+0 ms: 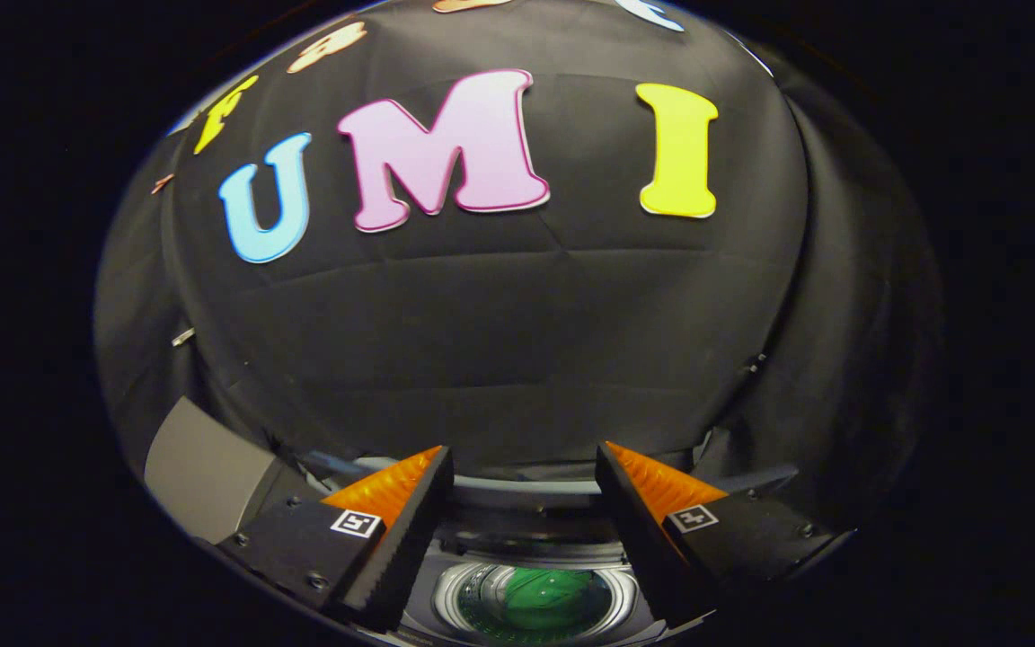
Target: Put the clothes into the washing machine and then close the washing machine lid.
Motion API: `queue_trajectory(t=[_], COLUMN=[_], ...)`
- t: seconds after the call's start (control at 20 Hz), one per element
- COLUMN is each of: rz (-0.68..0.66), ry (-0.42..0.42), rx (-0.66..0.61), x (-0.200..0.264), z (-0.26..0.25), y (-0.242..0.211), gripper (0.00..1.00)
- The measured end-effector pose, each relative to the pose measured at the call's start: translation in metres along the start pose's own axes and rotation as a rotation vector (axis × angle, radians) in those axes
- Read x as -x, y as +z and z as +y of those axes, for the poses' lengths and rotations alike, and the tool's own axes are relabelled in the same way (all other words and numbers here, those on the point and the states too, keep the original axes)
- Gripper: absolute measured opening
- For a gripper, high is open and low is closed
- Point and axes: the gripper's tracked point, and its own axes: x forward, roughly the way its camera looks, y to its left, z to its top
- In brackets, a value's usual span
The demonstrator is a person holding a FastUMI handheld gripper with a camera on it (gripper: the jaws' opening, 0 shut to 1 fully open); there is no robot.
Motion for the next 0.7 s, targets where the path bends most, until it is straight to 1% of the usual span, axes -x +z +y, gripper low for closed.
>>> queue_trajectory(t=[0.05,0.1,0.15,0.35,0.45,0.7], rz=[0.038,0.027,0.032,-0.013,-0.014,-0.011], ry=[-0.013,-0.004,-0.001,0.022,0.026,-0.028], rx=[-0.009,-0.011,0.001,0.029,0.038,0.044], x=[-0.013,-0.014,-0.014,-0.001,0.010,0.030], z=[-0.002,-0.001,-0.004,0.001,0.000,-0.002], y=[-0.009,-0.004,-0.011,-0.020,-0.025,-0.039], gripper=[0.99,0.99,1.00,1.00,1.00,1.00])
